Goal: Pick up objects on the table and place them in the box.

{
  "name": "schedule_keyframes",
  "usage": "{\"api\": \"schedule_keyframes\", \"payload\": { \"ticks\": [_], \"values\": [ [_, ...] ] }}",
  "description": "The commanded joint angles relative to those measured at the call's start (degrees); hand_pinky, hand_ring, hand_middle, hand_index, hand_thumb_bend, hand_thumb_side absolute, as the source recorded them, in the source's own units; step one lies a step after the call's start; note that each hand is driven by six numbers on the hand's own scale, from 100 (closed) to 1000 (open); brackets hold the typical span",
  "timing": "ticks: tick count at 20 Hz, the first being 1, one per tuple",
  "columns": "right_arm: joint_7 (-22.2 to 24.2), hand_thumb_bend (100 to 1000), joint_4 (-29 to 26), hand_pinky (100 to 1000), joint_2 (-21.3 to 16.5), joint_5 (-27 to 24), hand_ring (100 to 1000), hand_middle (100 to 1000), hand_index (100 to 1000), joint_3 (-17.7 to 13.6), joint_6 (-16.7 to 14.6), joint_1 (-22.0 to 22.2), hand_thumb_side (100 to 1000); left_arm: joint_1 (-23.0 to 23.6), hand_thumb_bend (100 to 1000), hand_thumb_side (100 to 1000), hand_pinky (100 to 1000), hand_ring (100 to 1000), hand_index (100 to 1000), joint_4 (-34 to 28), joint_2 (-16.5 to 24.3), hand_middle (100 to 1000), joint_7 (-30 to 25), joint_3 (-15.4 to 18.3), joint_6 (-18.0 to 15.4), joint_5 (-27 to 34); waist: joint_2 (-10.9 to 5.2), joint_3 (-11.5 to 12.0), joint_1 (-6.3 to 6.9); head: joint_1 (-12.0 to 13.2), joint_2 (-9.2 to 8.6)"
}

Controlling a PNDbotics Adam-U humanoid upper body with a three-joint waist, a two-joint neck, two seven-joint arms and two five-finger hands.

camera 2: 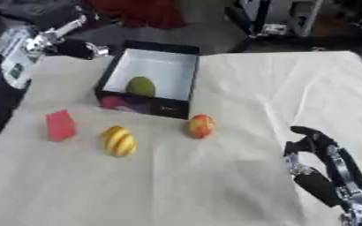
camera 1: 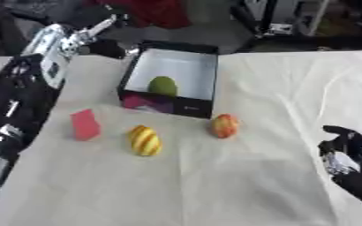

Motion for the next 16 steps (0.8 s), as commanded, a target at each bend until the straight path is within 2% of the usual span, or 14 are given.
{"api": "schedule_keyframes", "payload": {
  "ticks": [1, 4, 6, 8, 12, 16],
  "values": [
    [-0.35, 100, -0.58, 759, -1.35, 0.4, 665, 458, 812, -0.6, 0.06, -0.15, 476, 2.58, 462, 760, 735, 723, 873, -7.79, 9.23, 758, -6.41, -3.24, 0.67, 6.77, -1.25, 0.07, 0.87, -0.62, -0.09],
    [-0.37, 100, -0.59, 759, -1.6, 0.51, 665, 458, 812, -0.57, 0.06, -0.13, 474, 7.25, 497, 745, 750, 750, 893, -11.66, 13.21, 790, -13.59, -7.66, 1.14, 8.73, -1.23, 0.1, 1.17, -0.78, -0.09],
    [-0.34, 100, -0.6, 759, -1.68, 0.54, 665, 458, 812, -0.52, 0.06, -0.18, 474, 9.31, 520, 733, 755, 759, 897, -11.5, 13.55, 801, -17.64, -9.88, 1.27, 7.85, -1.2, 0.05, 1.19, -1.01, -0.09],
    [-0.31, 100, -0.63, 759, -1.68, 0.49, 665, 458, 812, -0.48, 0.04, -0.24, 473, 10.26, 566, 715, 756, 765, 900, -9.82, 12.48, 808, -19.47, -11.09, 1.53, 5.58, -1.22, 0.0, 1.13, -1.02, -0.09],
    [-0.23, 100, -0.64, 759, -1.56, 0.4, 665, 458, 812, -0.43, 0.03, -0.25, 473, 10.97, 585, 702, 756, 768, 904, -4.09, 8.47, 813, -17.5, -11.4, 2.7, -1.48, -1.24, 0.02, 0.9, -1.31, -0.09],
    [-0.27, 100, -0.64, 758, -1.39, 0.35, 665, 458, 812, -0.48, 0.06, -0.22, 474, 11.43, 534, 647, 747, 760, 898, 1.4, 5.08, 808, -13.33, -10.04, 3.56, -6.71, -1.19, 0.05, 0.72, -1.43, -0.09]
  ]
}}
